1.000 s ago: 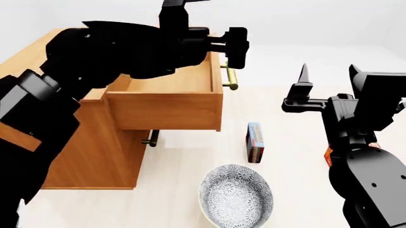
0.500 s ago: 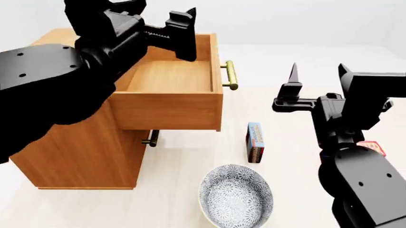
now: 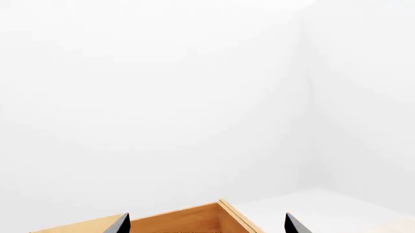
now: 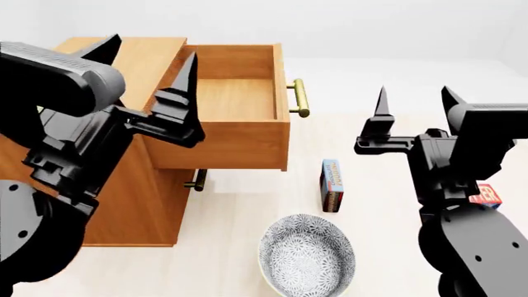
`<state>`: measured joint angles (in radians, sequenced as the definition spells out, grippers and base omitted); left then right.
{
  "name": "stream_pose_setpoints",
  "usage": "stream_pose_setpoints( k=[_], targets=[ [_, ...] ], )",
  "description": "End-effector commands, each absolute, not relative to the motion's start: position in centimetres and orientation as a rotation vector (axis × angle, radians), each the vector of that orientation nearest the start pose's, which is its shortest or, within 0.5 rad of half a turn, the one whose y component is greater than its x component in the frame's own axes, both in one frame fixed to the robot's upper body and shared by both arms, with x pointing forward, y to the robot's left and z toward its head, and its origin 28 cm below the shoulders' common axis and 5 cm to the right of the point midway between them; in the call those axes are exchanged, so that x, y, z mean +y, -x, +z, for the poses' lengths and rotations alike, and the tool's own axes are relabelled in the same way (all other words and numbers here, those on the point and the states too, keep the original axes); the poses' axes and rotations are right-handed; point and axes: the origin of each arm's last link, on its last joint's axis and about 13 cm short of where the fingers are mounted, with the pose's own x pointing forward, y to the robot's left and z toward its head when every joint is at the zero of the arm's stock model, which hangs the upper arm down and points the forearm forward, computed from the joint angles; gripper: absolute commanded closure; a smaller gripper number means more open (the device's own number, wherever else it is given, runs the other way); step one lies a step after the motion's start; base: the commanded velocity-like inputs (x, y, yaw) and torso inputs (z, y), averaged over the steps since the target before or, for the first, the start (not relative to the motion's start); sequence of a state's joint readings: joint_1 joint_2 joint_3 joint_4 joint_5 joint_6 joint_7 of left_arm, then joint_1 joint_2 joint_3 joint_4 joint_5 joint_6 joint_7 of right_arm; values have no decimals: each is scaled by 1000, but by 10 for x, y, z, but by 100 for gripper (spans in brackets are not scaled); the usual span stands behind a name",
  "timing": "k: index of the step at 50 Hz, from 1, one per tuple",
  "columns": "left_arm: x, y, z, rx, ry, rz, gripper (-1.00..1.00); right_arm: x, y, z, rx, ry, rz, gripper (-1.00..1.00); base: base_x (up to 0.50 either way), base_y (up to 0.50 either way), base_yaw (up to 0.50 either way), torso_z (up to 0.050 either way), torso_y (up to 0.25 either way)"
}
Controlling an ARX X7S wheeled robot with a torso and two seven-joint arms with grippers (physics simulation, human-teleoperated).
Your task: Put the chocolate pudding in the top drawer of the cabinet and close it.
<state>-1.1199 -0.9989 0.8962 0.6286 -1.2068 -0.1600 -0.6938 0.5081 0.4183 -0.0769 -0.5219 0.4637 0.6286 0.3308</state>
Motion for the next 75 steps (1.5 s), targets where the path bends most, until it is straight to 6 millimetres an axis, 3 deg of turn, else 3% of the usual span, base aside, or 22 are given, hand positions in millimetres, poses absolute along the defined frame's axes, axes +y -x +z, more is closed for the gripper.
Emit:
stream_pose_setpoints(
  k=[1, 17, 30, 40, 56, 65, 75],
  targets=[
    [237, -207, 250, -428, -52, -325, -100, -140, -258, 202, -324, 50, -32, -100, 0, 0, 0, 0, 0],
    [249, -182, 237, -453, -38, -334, -100, -130, -280, 199, -234, 52, 37, -100, 0, 0, 0, 0, 0],
    [253, -175, 232, -450, -26, -331, -100, -127, -308, 220, -116, 67, 83, -100, 0, 0, 0, 0, 0],
    [257, -172, 229, -455, -24, -312, -100, -127, -333, 222, -5, 60, 88, -100, 0, 0, 0, 0, 0],
    [262, -172, 223, -440, -19, -300, -100, -123, -384, 188, 247, 57, 0, -100, 0, 0, 0, 0, 0],
    [263, -173, 221, -436, -13, -298, -100, -123, -395, 178, 354, 39, 38, -100, 0, 0, 0, 0, 0],
    [264, -173, 219, -428, -11, -296, -100, -121, -401, 169, 340, 82, 60, -100, 0, 0, 0, 0, 0]
  ],
)
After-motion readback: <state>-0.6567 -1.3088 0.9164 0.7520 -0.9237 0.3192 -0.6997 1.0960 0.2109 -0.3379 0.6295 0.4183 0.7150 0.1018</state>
